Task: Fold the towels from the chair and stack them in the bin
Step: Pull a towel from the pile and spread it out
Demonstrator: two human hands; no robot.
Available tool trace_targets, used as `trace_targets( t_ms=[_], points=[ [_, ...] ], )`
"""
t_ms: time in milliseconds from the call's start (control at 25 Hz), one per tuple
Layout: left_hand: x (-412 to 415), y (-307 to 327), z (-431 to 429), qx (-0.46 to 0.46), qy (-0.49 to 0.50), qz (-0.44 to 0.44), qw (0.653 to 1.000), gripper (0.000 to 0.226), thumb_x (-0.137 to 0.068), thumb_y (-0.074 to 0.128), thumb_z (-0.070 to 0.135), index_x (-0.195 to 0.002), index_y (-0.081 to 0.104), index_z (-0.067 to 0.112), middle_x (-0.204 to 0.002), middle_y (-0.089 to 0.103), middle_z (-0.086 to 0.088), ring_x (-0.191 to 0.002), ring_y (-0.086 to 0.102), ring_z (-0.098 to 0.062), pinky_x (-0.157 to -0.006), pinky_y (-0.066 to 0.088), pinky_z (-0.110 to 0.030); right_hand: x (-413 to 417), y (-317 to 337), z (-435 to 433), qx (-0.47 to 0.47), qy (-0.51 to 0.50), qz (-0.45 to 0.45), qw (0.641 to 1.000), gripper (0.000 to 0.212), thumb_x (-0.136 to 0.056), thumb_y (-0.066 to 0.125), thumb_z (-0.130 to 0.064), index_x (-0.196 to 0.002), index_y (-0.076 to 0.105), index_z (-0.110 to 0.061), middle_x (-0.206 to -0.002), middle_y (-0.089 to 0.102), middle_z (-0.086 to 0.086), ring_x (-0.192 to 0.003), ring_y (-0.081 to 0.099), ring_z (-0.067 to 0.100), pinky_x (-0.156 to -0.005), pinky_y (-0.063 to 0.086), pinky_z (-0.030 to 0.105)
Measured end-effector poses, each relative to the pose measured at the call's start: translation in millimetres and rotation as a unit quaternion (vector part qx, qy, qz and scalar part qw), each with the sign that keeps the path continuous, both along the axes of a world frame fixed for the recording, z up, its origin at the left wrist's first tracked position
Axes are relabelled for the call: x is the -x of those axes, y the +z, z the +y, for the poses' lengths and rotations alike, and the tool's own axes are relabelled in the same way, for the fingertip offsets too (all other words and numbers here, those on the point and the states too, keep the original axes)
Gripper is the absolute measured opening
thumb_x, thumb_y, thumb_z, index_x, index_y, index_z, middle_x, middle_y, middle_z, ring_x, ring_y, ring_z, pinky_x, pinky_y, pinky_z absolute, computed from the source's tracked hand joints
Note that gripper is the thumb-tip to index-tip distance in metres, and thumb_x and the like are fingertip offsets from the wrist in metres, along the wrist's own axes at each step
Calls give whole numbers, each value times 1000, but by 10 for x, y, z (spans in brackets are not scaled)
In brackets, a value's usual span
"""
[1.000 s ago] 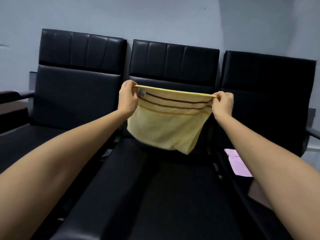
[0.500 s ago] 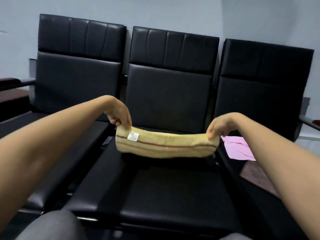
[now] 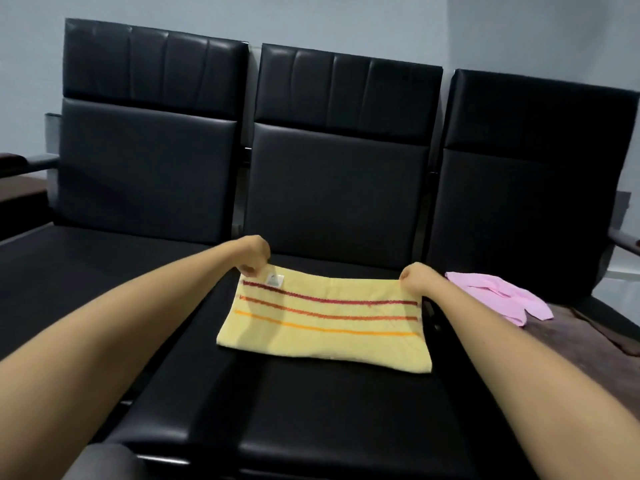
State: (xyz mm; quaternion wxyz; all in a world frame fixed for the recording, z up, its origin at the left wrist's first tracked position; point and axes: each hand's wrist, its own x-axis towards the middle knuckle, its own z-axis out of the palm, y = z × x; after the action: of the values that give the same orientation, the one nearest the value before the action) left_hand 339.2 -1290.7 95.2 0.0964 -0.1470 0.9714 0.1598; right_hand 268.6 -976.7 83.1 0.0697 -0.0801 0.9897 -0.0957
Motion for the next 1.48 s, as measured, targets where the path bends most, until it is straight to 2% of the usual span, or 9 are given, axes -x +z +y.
trace_targets(
  t_ms=[120, 360, 520, 720, 840, 960, 1080, 1240, 1480],
  points=[
    [98, -280, 101, 47, -49, 93, 993, 53, -92, 50, 13, -143, 36, 14, -137, 47, -13, -116, 53, -29, -84, 46, -31, -35, -255, -79, -4, -41, -13, 999, 46, -91, 44, -18, -137, 43, -17, -141, 43, 7, -129, 41, 31, -105, 35, 40],
    [10, -974, 822, 91, -307, 49, 946, 49, -101, 23, 47, -149, 18, 38, -159, 11, 6, -147, 4, -18, -118, 2, -42, -287, -711, -304, 9, -18, 52, 998, 39, -92, 41, -16, -130, 49, -18, -133, 49, 6, -124, 44, 29, -102, 32, 39],
    [70, -1182, 938, 56, -171, 22, 983, 49, -99, 11, 53, -148, 7, 47, -160, -4, 7, -147, -9, -26, -114, -8, -55, -421, -887, -409, 40, 2, 170, 985, 40, -91, 41, -14, -130, 48, -19, -135, 48, 2, -127, 40, 24, -105, 26, 36],
    [-29, -1130, 1325, -33, 102, -37, 994, 61, -97, 16, 49, -152, -3, 30, -158, -15, -6, -142, -17, -41, -110, -10, -63, -577, -998, -602, 111, -17, 194, 974, 38, -93, 43, -18, -130, 48, -19, -134, 47, 1, -125, 40, 22, -106, 25, 36],
    [-130, -961, 1381, -86, 99, -73, 989, 61, -94, 34, 44, -149, 19, 23, -156, 11, -13, -141, 9, -42, -109, 18, -54, -616, -1059, -605, 182, -67, 118, 974, 30, -94, 44, -21, -124, 49, -16, -127, 49, 3, -119, 46, 23, -101, 34, 36],
    [-197, -871, 931, -82, 73, 61, 992, 25, -93, 41, 29, -106, 55, 12, -113, 58, -7, -97, 54, -22, -73, 42, -30, -517, -1031, -570, 276, -127, 28, 952, 19, -94, 45, -27, -105, 53, -15, -105, 55, 2, -99, 55, 21, -82, 45, 35],
    [-211, -950, 559, -115, 80, 129, 982, 12, -93, 49, 20, -99, 52, 10, -91, 55, -4, -80, 53, -18, -66, 41, -28, -413, -925, -542, 327, -155, -50, 931, 24, -89, 50, -34, -75, 49, -15, -73, 51, 0, -64, 48, 15, -58, 37, 29],
    [-109, -961, 474, -265, 145, 78, 950, 19, -91, 58, 19, -78, 54, 6, -63, 47, -5, -50, 41, -14, -52, 35, -25, -448, -820, -509, 341, -167, -122, 917, 25, -88, 60, -26, -103, 51, -9, -92, 53, 6, -73, 49, 15, -57, 38, 25],
    [-140, -959, 517, -366, 205, 18, 908, 20, -84, 70, 18, -97, 60, 7, -79, 54, -6, -63, 49, -13, -55, 41, -23, -475, -753, -470, 311, -196, -172, 914, 13, -84, 60, -15, -93, 54, -8, -77, 46, 5, -61, 41, 13, -51, 35, 24]
  ],
)
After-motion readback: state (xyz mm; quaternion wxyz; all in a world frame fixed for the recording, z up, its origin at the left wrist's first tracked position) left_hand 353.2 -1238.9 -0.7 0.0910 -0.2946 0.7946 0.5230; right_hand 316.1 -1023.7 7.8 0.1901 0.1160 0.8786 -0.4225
